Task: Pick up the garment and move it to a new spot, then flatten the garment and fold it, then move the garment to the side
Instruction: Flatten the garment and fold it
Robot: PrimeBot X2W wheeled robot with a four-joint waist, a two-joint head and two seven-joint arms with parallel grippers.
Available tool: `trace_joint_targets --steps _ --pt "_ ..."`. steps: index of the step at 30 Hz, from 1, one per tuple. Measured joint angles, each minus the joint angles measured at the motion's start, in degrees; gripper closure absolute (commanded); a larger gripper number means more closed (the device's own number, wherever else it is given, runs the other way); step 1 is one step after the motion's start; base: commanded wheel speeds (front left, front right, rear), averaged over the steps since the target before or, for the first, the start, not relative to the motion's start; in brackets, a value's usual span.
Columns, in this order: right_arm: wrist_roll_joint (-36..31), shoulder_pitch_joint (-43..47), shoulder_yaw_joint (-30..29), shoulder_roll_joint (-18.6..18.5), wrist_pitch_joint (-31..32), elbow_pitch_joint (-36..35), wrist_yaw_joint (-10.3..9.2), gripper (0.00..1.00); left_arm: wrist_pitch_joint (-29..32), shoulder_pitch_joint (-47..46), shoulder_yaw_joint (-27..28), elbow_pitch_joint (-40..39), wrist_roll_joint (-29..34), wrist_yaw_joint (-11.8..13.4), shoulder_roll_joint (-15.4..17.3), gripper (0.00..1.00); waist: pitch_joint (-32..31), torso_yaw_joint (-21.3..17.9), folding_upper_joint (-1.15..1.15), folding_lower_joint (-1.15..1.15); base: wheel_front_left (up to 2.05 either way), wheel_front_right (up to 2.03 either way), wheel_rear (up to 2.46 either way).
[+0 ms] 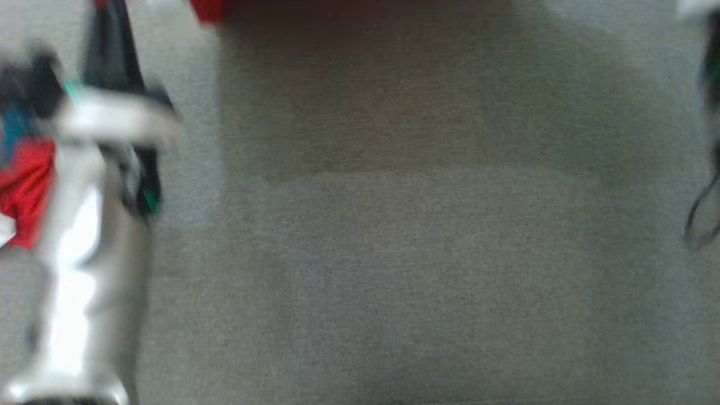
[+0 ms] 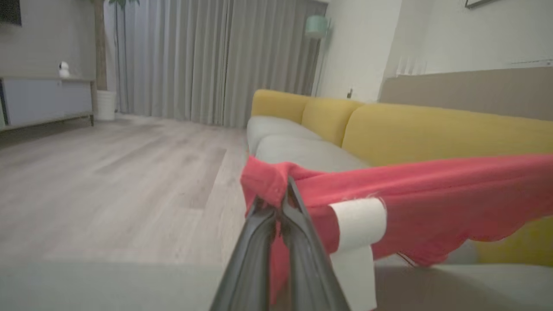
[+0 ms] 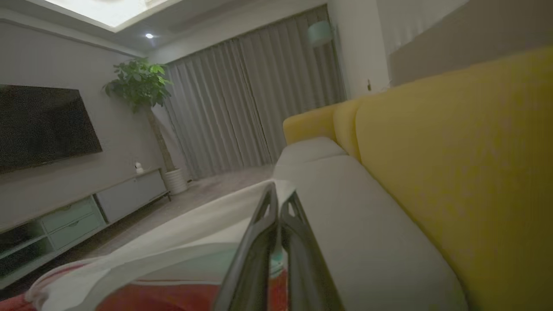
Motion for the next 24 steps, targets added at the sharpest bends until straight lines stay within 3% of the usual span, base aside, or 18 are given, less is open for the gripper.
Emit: trace_joint_targets --steps 5,10,24 --pt "9.2 18.5 3.4 -0.6 1.1 -7.0 0.0 1.0 0.1 13.6 4.5 0.0 -0.1 -0.7 -4.1 1.0 -1.2 -1.2 0.0 -0.02 0.0 0.0 0.0" --pt "14.6 34.3 6.9 -1.9 1.8 -14.5 0.0 1.0 0.1 22.9 8.4 -1.2 1.7 -1.1 -5.9 1.0 -3.4 -2.1 0.0 -0.02 0.0 0.0 0.0" --pt "22.8 58.3 10.9 -2.5 1.3 -22.9 0.0 1.0 0.1 42.5 10.4 -6.8 2.5 -1.1 -7.5 1.0 -12.8 -2.9 0.0 -0.02 0.0 0.0 0.0"
